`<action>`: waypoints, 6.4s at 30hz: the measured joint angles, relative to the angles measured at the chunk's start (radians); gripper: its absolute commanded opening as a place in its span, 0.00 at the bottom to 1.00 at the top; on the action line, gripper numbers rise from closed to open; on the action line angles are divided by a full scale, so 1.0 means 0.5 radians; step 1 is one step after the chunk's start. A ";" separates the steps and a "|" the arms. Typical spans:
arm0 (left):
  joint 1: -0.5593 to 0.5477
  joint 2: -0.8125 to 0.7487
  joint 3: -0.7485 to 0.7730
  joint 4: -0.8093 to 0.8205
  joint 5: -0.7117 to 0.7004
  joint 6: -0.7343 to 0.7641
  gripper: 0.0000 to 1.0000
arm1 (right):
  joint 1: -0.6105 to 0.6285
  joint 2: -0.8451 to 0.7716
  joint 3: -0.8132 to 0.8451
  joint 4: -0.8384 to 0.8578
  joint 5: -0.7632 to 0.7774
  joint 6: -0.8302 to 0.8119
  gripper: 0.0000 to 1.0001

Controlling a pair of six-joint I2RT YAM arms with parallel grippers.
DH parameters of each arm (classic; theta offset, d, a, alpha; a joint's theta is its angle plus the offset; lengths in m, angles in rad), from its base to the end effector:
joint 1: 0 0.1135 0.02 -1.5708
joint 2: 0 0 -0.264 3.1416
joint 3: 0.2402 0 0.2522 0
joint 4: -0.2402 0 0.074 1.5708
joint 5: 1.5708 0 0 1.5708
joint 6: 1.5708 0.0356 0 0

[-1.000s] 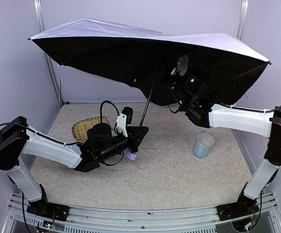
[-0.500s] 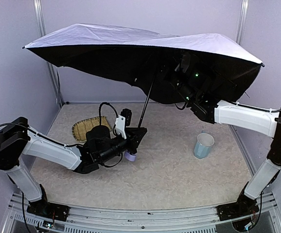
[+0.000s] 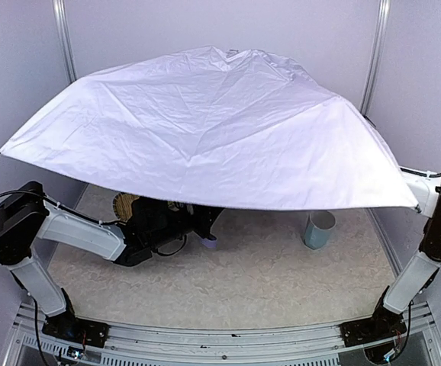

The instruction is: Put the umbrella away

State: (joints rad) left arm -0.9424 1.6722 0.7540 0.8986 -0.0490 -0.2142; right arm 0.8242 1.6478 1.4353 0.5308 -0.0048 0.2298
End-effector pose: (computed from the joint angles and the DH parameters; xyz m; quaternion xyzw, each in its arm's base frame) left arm 0.2087 -0.2843 0.2158 0.2382 0.6731 -0.3679 0.5957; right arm 0.2692 0.2912 0.4180 -0.1735 0.5598 0.4087 0.6996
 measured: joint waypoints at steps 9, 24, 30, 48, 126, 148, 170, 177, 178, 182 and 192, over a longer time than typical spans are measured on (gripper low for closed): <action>0.106 -0.047 -0.041 -0.056 0.272 0.072 0.00 | 0.092 -0.027 -0.198 0.148 -0.019 -0.177 0.14; 0.234 0.028 -0.074 -0.184 0.503 0.179 0.20 | 0.089 0.047 -0.500 0.504 -0.013 -0.222 0.00; 0.200 0.030 -0.069 0.054 0.468 0.264 0.23 | -0.096 0.086 -0.581 0.444 -0.166 -0.143 0.00; 0.524 -0.531 -0.593 -0.336 -0.131 0.072 0.59 | -0.456 0.080 -0.018 0.809 -0.259 -0.060 0.00; 0.604 -0.176 0.589 -1.339 0.182 0.306 0.89 | -0.002 0.944 -0.426 1.013 -0.807 -0.095 0.01; 0.836 -0.365 0.266 -1.023 1.125 0.190 0.97 | -0.050 0.552 -0.304 0.220 -0.855 -0.489 0.03; 0.786 -0.368 0.288 -0.930 1.185 0.270 0.00 | -0.166 0.012 -0.377 -0.973 -0.613 -0.954 0.90; 0.794 -0.368 0.289 -0.947 1.181 0.279 0.00 | -0.237 0.014 -0.580 -1.444 -0.435 -1.221 0.84; 0.794 -0.368 0.289 -0.948 1.181 0.282 0.00 | -0.243 0.021 -0.599 -1.478 -0.423 -1.256 0.82; 0.793 -0.369 0.289 -0.954 1.182 0.291 0.00 | -0.262 0.107 -0.600 -1.497 -0.362 -1.315 0.62; 0.741 -0.429 0.310 -1.027 1.130 0.385 0.00 | -0.288 0.130 -0.632 -1.260 -0.323 -1.431 0.00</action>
State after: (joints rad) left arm -0.5720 1.4578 0.9089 0.3851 0.5159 -0.0219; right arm 0.6800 1.7130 1.1191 -0.0994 -0.1661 -0.4858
